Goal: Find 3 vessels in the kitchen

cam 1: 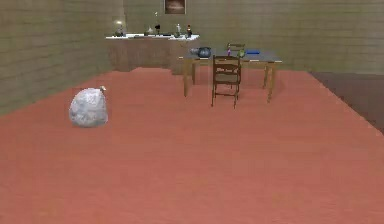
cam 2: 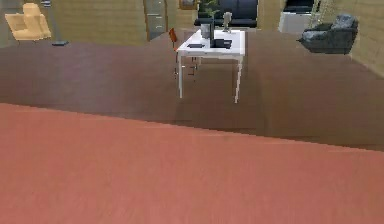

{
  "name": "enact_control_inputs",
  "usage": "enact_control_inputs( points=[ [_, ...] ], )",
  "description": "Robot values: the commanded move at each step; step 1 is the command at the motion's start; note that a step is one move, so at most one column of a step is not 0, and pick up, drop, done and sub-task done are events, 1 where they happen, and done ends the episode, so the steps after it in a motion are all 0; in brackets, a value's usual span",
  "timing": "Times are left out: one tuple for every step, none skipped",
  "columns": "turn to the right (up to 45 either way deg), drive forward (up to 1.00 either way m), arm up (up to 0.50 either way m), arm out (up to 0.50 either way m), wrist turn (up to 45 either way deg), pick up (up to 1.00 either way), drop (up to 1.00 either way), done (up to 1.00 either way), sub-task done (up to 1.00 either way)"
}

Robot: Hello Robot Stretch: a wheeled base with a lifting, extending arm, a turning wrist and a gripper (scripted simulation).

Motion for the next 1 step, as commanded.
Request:
enact_control_inputs(
  points=[
    [0.0, 1.00, 0.00, 0.00, 0.0, 0.00, 0.00, 0.00, 0.00]
  ],
)
